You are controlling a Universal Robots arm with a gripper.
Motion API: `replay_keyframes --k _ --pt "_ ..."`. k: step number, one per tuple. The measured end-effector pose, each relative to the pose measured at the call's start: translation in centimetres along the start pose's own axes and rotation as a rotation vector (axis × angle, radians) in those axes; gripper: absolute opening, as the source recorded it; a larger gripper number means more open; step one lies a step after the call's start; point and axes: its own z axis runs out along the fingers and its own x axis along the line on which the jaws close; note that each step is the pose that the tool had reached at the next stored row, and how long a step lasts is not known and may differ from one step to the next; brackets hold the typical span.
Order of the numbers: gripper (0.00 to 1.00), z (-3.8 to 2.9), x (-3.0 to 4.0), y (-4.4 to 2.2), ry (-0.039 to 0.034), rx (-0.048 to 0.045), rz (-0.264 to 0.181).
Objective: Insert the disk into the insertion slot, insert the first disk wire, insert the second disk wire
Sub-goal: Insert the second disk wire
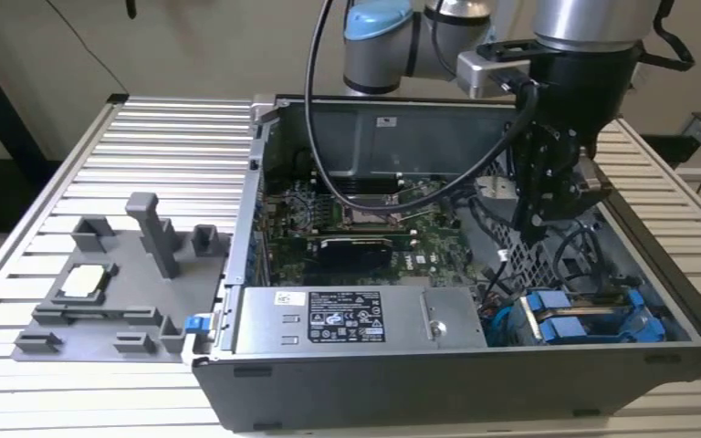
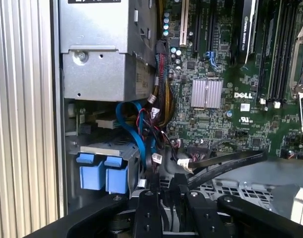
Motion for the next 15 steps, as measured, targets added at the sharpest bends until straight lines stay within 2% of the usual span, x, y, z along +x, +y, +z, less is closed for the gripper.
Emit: replay_keyframes --k 2,5,7,10,15 --pt "0.26 0.03 -0.02 0.06 0.0085 0.0118 -0.001" --pt "0.26 0.12 -0.06 0.20 0.0107 0.0385 0.002" --pt "0.26 0.16 -0.07 0.27 0.0114 0.0491 0.004" --pt "0.26 0.19 -0.08 0.36 0.0123 0.0576 0.006" --pt "0.26 0.23 -0.09 0.55 0.0128 0.0667 0.007"
